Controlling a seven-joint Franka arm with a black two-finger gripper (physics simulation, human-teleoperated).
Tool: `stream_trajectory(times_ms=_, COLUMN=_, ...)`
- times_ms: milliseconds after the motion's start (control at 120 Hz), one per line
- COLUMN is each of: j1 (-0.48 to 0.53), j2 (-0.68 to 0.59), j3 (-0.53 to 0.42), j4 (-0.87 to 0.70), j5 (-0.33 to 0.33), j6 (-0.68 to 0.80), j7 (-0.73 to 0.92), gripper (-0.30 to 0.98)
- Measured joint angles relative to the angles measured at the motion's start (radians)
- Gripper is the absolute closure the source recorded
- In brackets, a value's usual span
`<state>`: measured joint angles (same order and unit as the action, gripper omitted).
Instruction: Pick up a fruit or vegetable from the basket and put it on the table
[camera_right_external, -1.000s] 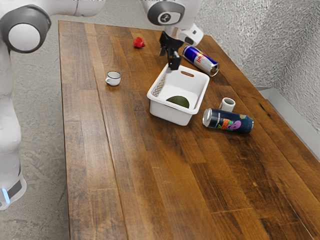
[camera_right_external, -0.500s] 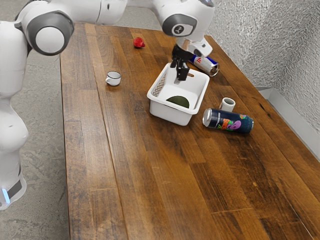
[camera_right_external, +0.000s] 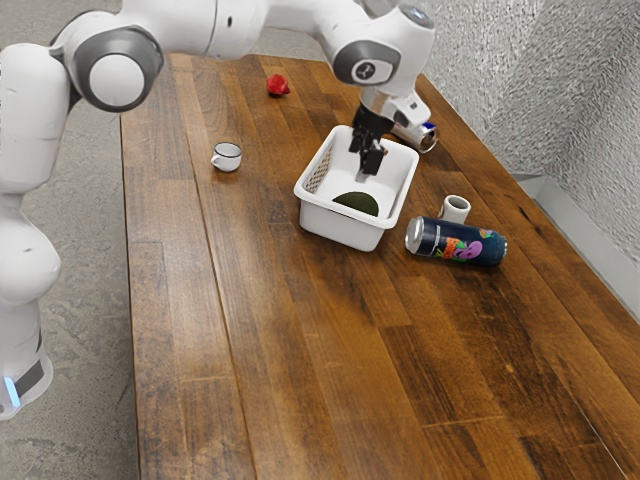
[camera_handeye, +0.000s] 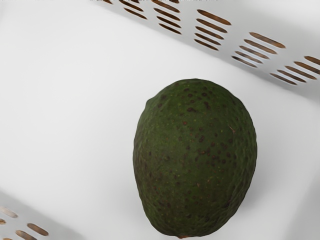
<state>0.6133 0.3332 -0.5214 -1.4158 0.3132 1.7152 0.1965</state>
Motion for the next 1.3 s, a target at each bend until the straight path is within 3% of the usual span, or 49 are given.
stream_trajectory(times_ms=942, j1=0.110, j2=0.090, j3=-0.100, j4=0.016, j5=0.017, j6=0.000, j7=0.007, gripper=0.00)
stream_trajectory(times_ms=1300, j1=0.183, j2=0.158, j3=-0.227, j4=0.018, j5=0.084, j6=0.000, j7=-0.003, gripper=0.00)
